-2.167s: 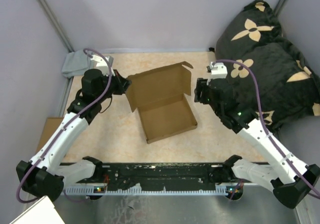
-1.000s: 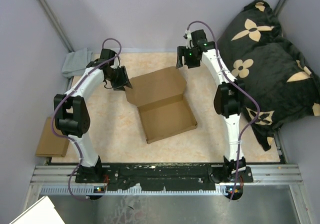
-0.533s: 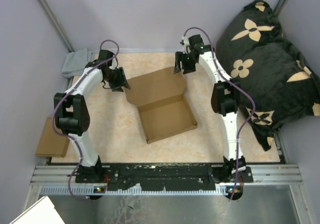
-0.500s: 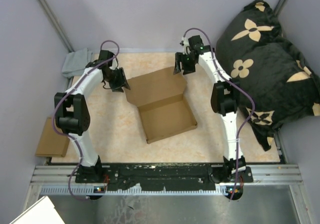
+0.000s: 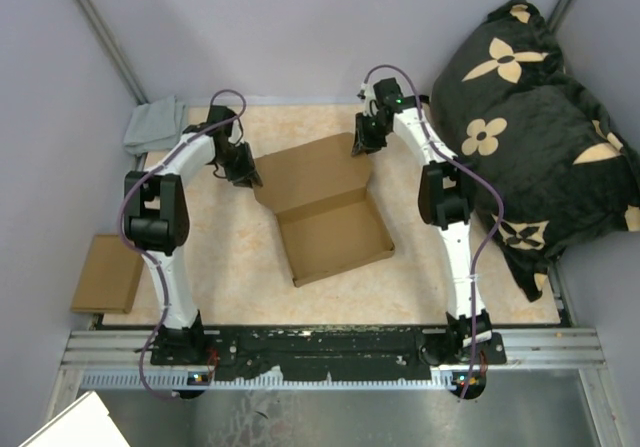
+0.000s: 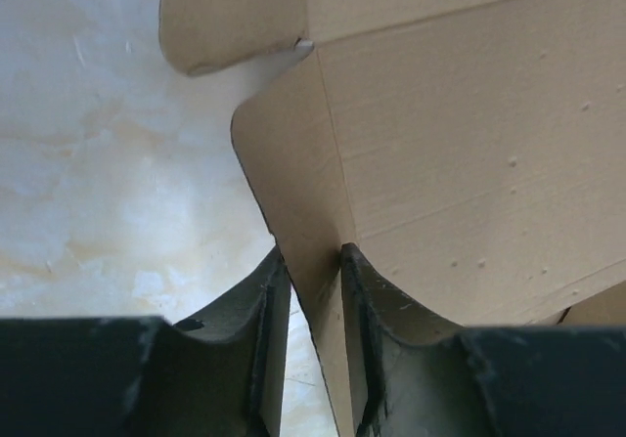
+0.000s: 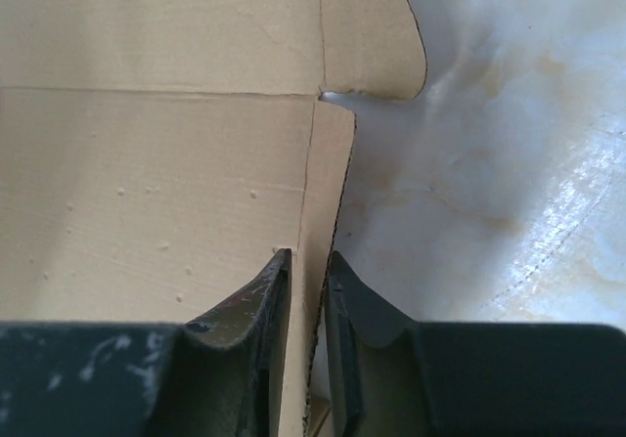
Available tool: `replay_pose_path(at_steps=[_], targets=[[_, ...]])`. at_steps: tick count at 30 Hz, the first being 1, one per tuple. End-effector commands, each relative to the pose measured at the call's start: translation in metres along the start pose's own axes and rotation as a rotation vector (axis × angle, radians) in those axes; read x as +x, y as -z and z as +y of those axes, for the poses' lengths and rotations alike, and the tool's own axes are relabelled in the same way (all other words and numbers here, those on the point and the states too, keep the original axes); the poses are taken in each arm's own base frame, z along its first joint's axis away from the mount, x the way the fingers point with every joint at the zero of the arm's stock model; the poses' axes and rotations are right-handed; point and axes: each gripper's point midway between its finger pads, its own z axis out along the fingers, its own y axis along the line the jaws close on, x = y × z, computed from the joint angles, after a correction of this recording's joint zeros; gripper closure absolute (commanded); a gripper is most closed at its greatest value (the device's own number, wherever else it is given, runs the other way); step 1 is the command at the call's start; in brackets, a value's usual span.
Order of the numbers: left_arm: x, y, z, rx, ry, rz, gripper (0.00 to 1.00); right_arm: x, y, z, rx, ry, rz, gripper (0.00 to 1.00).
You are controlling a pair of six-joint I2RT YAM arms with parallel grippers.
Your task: Fold the paper box
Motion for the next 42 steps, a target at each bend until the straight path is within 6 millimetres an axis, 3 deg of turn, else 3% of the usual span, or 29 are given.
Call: replay_pose_path(at_steps=[1, 3, 5, 10, 17, 23, 28, 32, 36, 39, 42], targets=[[-0.03, 0.006, -0.014, 0.044, -0.027, -0.072, 0.75, -0.022, 0.016, 0.019, -0.007, 0.038, -0.07, 0.83], [-0.039, 0.009, -0.018, 0.052, -0.035, -0.1, 0.91, -0.024, 0.02, 0.019, 0.01, 0.047, -0.08, 0.87], [-0.047, 0.014, -0.021, 0.055, -0.048, -0.129, 1.0, -0.027, 0.025, 0.021, 0.023, 0.054, -0.094, 0.89], [-0.059, 0.036, -0.031, 0.089, -0.131, -0.232, 1.0, -0.026, 0.043, 0.025, 0.035, 0.065, -0.107, 0.88], [-0.072, 0.091, -0.051, 0.212, -0.327, -0.577, 1.0, -0.018, 0.074, 0.032, 0.033, 0.09, -0.108, 0.56], [-0.066, 0.132, -0.07, 0.319, -0.483, -0.802, 1.0, -0.012, 0.102, 0.039, 0.022, 0.11, -0.091, 0.52], [-0.065, 0.153, -0.075, 0.306, -0.553, -0.887, 1.0, -0.002, 0.126, 0.05, 0.01, 0.123, -0.073, 0.59], [-0.064, 0.165, -0.076, 0.287, -0.583, -0.947, 1.0, 0.004, 0.142, 0.058, 0.029, 0.139, -0.081, 0.8], [-0.063, 0.175, -0.08, 0.281, -0.589, -0.995, 1.0, 0.013, 0.146, 0.069, 0.039, 0.152, -0.065, 0.95], [-0.063, 0.18, -0.085, 0.28, -0.595, -1.017, 0.99, 0.016, 0.143, 0.073, 0.101, 0.185, -0.061, 0.99], [-0.064, 0.189, -0.088, 0.279, -0.594, -1.036, 0.9, 0.004, 0.145, 0.068, 0.223, 0.242, -0.107, 1.0]])
